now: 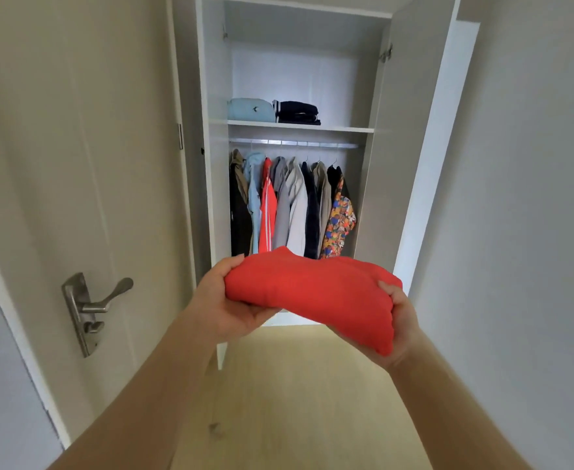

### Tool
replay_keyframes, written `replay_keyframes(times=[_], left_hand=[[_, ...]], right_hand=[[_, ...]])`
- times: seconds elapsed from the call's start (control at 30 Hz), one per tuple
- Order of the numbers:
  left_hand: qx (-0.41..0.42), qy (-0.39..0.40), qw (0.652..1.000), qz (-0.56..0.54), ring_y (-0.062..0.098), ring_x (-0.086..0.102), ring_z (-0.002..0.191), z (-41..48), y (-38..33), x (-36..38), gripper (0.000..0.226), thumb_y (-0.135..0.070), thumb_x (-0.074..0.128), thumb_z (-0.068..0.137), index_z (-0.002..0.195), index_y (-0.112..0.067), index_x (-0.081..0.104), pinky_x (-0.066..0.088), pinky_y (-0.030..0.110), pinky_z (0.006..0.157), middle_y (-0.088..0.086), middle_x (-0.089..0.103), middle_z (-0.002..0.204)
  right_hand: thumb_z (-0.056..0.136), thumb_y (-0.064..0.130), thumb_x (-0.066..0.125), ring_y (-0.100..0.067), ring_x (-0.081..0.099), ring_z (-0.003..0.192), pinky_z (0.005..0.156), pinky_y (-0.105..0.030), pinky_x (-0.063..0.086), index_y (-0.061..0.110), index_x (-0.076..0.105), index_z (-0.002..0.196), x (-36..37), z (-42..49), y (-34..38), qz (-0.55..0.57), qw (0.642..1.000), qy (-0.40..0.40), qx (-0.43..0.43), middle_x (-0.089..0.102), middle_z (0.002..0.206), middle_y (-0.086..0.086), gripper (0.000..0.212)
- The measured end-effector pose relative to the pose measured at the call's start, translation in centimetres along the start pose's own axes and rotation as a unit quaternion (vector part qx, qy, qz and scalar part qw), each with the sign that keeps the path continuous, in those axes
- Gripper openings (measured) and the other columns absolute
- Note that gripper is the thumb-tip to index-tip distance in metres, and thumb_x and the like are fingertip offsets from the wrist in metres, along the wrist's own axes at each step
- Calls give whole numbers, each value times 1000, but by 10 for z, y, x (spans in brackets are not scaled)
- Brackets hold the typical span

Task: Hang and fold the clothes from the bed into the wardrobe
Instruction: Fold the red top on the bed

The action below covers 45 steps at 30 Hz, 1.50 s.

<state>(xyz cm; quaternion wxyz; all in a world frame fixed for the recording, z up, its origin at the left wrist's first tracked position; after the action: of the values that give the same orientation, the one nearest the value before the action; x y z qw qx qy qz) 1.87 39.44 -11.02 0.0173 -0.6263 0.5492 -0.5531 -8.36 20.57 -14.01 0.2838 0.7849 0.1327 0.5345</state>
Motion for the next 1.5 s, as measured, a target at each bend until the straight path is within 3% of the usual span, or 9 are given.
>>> replay_keyframes(times=[0.27, 0.4, 0.5, 0.6, 0.9, 1.13, 1.3, 1.4, 1.5], left_hand=[[12, -1, 1000, 0, 34, 69, 62, 119, -60, 18, 31, -32, 62, 80, 102, -10, 59, 56, 47, 51, 16, 71, 75], [15, 13, 1000, 0, 32, 69, 64, 191, -95, 28, 28, -33, 59, 82, 98, -10, 61, 56, 48, 51, 14, 71, 75], [22, 15, 1000, -13, 32, 65, 81, 251, -130, 36, 33, -28, 60, 82, 111, -14, 59, 56, 50, 54, 13, 68, 93], [32, 26, 999, -20, 32, 64, 81, 310, -174, 51, 39, -24, 62, 81, 118, -14, 57, 56, 51, 54, 13, 66, 95], [51, 33, 998, 36, 28, 68, 54, 470, -259, 114, 31, -26, 65, 80, 106, -11, 58, 54, 39, 46, 11, 65, 84], [82, 46, 995, 43, 29, 68, 56, 575, -285, 172, 35, -26, 65, 82, 112, -10, 55, 54, 38, 47, 13, 64, 88], [106, 81, 990, 43, 27, 67, 64, 648, -300, 253, 30, -28, 65, 83, 105, -9, 57, 56, 40, 49, 13, 65, 82], [112, 112, 987, 19, 28, 68, 57, 686, -303, 301, 26, -27, 63, 84, 96, -5, 58, 56, 43, 49, 15, 68, 68], [128, 135, 983, 11, 30, 69, 65, 716, -314, 335, 32, -29, 62, 85, 105, -5, 56, 57, 42, 51, 16, 66, 81]], right_hand=[[83, 44, 54, -34, 64, 89, 78, -49, 53, 12, 65, 104, 19, 118, 39, -33, 999, 18, 7, 72, 100, -13, 40], [85, 39, 54, -31, 64, 93, 89, -48, 48, 14, 65, 106, 33, 190, 62, -40, 999, 14, -29, 72, 99, -9, 35], [88, 37, 52, -24, 71, 72, 67, -40, 57, 16, 65, 102, 50, 253, 84, -42, 997, 20, -64, 74, 87, -5, 29], [90, 35, 49, -23, 71, 64, 57, -41, 56, 14, 65, 101, 78, 318, 110, -34, 995, 42, -89, 74, 81, -6, 28], [88, 40, 49, -24, 72, 68, 51, -39, 57, 12, 68, 97, 106, 469, 183, 39, 985, 89, -141, 74, 85, -8, 35], [90, 38, 48, -24, 72, 70, 51, -43, 57, 10, 67, 101, 101, 566, 251, 57, 981, 118, -140, 74, 86, -9, 34], [92, 37, 45, -27, 72, 67, 49, -46, 56, 5, 74, 85, 98, 625, 340, 83, 972, 156, -156, 74, 84, -13, 44], [92, 36, 44, -26, 72, 67, 52, -47, 56, 7, 67, 98, 99, 656, 394, 91, 967, 166, -173, 74, 85, -11, 37], [93, 36, 43, -23, 71, 68, 57, -46, 55, 10, 64, 103, 107, 687, 433, 87, 963, 171, -187, 74, 86, -9, 34]])
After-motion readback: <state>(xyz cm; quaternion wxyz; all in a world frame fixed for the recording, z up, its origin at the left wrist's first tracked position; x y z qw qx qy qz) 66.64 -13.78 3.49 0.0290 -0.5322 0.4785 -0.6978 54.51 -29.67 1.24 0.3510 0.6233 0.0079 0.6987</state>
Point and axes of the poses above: each hand's wrist, its own z-axis towards the middle knuckle, its own x-axis out of the palm, y = z × x, the point moved 2 cm from there along z, towards the middle knuckle
